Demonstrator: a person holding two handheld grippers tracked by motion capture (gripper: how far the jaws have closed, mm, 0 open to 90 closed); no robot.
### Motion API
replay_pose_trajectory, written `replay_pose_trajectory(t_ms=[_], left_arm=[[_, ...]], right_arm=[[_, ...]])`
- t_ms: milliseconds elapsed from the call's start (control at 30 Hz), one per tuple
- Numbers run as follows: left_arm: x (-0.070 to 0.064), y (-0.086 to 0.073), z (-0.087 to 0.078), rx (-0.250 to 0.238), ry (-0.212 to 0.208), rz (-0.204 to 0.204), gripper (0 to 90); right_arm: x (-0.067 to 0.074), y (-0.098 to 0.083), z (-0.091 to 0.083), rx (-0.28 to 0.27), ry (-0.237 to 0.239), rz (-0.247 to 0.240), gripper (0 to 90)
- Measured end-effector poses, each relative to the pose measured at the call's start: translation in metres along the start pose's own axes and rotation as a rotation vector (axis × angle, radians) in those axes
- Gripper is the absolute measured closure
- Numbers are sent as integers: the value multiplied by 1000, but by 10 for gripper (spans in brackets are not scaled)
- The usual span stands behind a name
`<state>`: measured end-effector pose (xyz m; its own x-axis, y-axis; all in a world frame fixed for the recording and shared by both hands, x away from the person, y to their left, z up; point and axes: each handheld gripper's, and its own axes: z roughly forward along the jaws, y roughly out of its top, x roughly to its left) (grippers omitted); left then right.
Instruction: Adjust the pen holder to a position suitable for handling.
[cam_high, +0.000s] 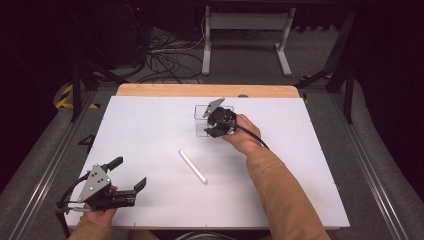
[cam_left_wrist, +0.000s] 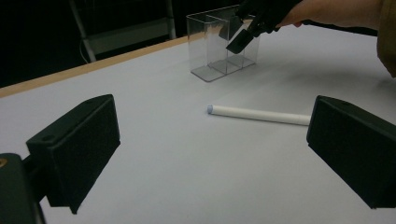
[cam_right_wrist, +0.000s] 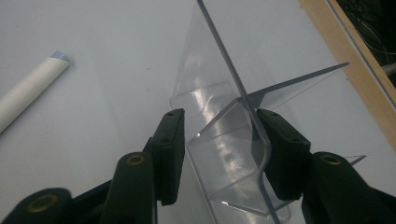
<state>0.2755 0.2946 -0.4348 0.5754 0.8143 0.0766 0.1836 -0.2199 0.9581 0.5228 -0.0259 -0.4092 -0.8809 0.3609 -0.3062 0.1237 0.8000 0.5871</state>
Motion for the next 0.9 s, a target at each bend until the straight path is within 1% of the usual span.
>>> replay_pose_trajectory(t_ms=[67,100,133,167,200,333,400,433,500,567,667,700,733,800,900], left_arm=[[0,0,0,1,1,4,34],[0,0,0,1,1,4,34],[0,0,0,0,1,5,34],[0,0,0,1,2,6,34],[0,0,0,0,2,6,34],[0,0,0,0,2,0,34],[0,0,0,1,3,6,34],[0,0,0,1,3,6,34],[0,0,0,0,3,6,34],[0,0,0,0,3,5,34],[0,0,1,3,0,8,34],[0,0,1,3,0,8,34],[-1,0,1,3,0,10,34],[-1,0,1,2,1,5,34],[-2,0,2,2,2,6,34]], right_arm=[[0,0,0,6,-3,4,566],[-1,-1,0,13,-8,2,610],[-1,-1,0,13,-8,2,610],[0,-1,0,21,-18,-4,651],[0,-1,0,21,-18,-4,651],[0,-2,-3,21,0,-14,697],[0,-1,-5,24,9,-24,740],[1,-1,-7,23,14,-21,761],[1,-1,-9,21,35,-31,796],[1,-1,-12,20,68,-35,830],[3,-1,-19,22,96,-44,856],[3,-1,-19,22,96,-44,856],[3,-2,-25,17,116,-42,865],[4,-3,-32,9,131,-50,867],[7,-5,-44,-7,168,-81,872]])
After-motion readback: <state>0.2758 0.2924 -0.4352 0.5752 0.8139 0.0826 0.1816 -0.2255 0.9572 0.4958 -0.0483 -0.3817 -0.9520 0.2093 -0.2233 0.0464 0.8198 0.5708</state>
